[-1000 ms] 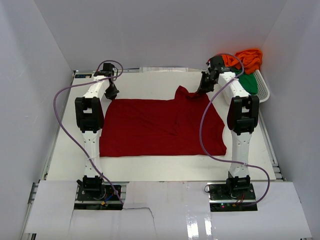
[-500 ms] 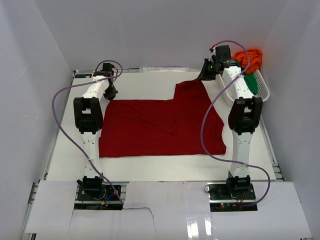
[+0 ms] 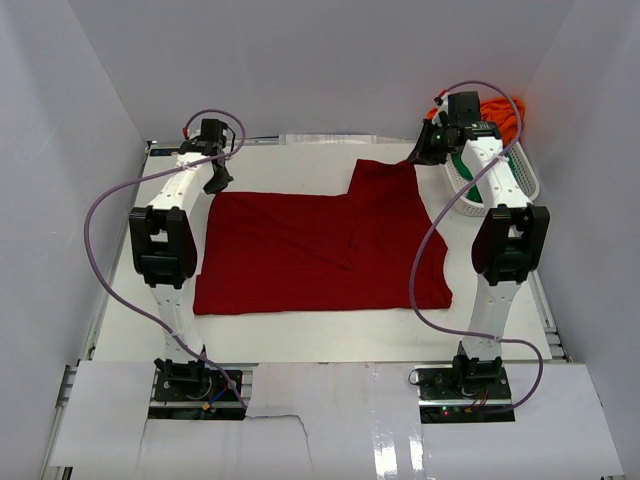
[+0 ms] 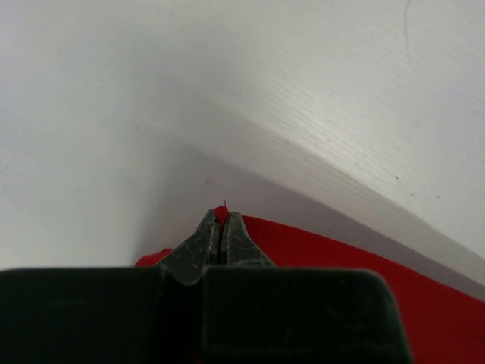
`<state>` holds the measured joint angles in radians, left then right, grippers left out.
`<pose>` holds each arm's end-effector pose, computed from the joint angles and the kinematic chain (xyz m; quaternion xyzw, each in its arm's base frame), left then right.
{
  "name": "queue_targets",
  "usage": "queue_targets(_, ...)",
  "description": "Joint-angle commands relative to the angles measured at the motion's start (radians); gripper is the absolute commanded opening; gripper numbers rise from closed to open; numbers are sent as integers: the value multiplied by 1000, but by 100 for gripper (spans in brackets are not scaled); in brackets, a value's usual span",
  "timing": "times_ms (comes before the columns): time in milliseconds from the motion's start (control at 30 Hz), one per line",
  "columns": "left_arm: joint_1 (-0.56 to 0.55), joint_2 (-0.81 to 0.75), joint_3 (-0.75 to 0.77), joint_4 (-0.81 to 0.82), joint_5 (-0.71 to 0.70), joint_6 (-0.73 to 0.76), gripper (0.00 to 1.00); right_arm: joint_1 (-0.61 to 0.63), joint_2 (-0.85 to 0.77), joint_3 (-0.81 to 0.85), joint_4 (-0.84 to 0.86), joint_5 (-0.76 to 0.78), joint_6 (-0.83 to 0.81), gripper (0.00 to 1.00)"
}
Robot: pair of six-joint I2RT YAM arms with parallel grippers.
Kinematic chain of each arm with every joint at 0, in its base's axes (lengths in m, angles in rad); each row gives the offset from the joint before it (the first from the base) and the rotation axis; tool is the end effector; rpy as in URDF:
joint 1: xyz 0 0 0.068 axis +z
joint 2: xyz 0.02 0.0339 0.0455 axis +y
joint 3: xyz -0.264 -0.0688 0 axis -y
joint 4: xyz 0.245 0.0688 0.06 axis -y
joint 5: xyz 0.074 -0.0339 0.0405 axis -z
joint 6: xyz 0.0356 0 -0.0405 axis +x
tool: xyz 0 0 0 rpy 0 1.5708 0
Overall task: Fold and stack the t-shirts
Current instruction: Fold the other side of the tshirt into a rectangle
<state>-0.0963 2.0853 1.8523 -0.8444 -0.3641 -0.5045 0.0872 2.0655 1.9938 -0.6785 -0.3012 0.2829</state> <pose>0.4521 -0.0309 0.2507 -0.2366 0.9249 0.0966 0.2814 0.4703 0.0517 0.3145 0.0290 0.9081 0.2078 0.3623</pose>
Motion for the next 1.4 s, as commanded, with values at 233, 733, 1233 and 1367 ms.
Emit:
queue_targets(233, 6, -122, -223, 47, -59, -25, 0, -18, -197, -185, 20, -3, -37, 8)
queue_targets(733, 3, -246, -292, 91, -38, -8, 0, -20, -441, -437, 42, -3, -48, 8)
queue_targets(1233, -3, -428, -473, 91, -19, -19, 0, -18, -673, -552, -41, 34, -50, 8)
queue_targets(1367, -5, -465, -510, 93, -13, -16, 0, -18, -709, -556, -70, 39, -53, 8)
